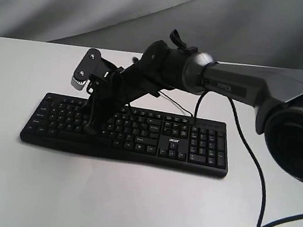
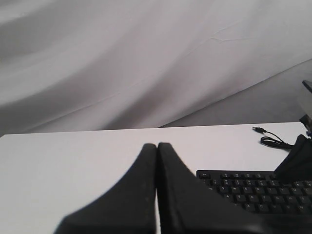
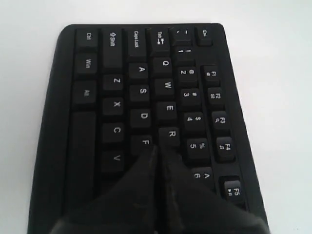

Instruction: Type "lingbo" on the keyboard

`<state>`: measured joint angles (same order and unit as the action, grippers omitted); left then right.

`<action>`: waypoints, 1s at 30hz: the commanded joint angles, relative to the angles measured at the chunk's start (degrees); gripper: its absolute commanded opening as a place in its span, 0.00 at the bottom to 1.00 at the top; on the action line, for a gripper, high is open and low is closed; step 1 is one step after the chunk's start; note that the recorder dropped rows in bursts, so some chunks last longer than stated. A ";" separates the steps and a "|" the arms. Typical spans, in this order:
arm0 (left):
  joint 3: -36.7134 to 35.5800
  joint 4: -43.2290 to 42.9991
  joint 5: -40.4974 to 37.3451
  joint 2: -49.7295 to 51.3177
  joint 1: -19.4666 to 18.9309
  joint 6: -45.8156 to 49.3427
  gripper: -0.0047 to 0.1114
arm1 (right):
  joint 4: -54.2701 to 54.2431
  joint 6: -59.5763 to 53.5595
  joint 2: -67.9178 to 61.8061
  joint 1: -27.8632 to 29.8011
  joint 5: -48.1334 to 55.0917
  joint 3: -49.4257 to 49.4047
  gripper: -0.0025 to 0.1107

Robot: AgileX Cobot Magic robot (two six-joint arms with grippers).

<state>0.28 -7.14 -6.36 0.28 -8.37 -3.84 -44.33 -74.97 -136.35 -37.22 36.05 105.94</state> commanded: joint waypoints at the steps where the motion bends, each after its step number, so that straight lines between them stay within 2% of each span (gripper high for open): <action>1: -0.28 -0.01 0.50 -0.28 0.38 -0.12 0.04 | 3.49 6.28 -2.41 -0.49 3.71 6.04 0.02; 4: -0.28 -0.01 0.50 -0.28 0.38 -0.12 0.04 | 5.11 9.39 -4.00 -0.49 6.28 8.80 0.02; 30: -0.28 -0.01 0.50 -0.28 0.38 -0.12 0.04 | 6.32 9.02 -6.52 -0.49 7.06 9.52 0.02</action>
<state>0.28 -7.14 -6.36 0.28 -8.37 -3.84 -38.40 -65.76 -143.11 -37.67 42.65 115.00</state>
